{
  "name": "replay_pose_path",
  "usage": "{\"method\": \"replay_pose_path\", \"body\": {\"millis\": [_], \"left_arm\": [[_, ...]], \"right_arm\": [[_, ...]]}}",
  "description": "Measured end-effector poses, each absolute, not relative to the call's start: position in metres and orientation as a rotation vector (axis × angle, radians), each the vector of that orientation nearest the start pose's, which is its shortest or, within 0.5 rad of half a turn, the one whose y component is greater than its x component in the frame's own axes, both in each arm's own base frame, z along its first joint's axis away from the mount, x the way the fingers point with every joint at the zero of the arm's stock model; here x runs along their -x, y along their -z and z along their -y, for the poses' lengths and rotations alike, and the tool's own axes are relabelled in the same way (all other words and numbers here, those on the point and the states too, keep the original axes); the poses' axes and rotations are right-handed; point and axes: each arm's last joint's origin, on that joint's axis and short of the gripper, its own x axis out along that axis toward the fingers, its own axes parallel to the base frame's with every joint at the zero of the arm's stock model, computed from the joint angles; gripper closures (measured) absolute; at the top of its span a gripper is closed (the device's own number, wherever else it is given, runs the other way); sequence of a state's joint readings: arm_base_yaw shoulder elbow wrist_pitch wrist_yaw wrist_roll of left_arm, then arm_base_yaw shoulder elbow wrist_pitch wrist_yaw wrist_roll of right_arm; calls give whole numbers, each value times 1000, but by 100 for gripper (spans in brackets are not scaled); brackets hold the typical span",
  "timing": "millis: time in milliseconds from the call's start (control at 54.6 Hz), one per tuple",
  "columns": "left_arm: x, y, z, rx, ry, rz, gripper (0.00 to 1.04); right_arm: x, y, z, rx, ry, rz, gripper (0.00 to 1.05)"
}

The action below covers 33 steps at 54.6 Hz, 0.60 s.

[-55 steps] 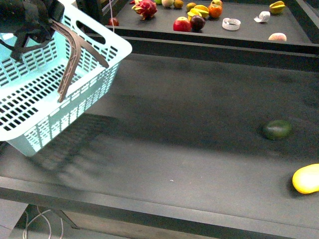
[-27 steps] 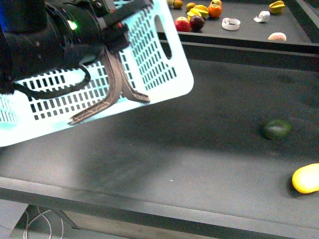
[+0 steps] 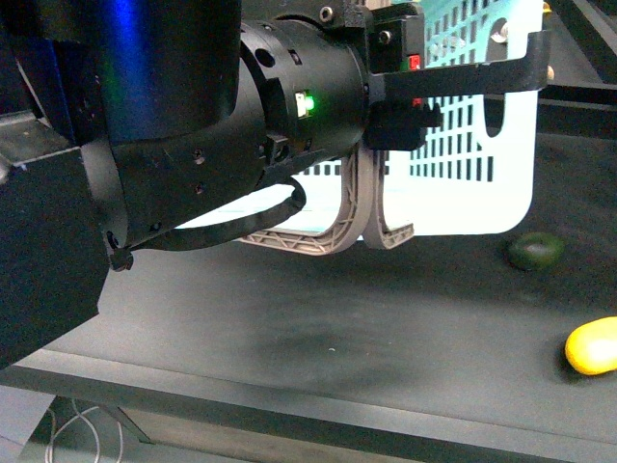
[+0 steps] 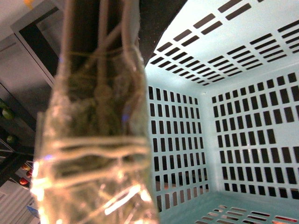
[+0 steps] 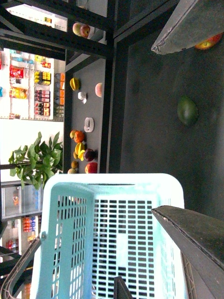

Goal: Pick mango with right arm and hold basket with left

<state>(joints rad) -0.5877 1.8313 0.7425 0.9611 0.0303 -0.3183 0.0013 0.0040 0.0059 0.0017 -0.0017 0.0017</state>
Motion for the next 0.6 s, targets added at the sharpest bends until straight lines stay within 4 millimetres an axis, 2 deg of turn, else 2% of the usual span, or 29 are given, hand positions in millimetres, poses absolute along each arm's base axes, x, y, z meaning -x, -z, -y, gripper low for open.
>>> {"method": "replay_pose_path", "body": {"millis": [604], "left_arm": [[-291,-163,193,302,639,-226,100]], "right_arm": [[-98,-165,0,-2,-3,3,8]]}}
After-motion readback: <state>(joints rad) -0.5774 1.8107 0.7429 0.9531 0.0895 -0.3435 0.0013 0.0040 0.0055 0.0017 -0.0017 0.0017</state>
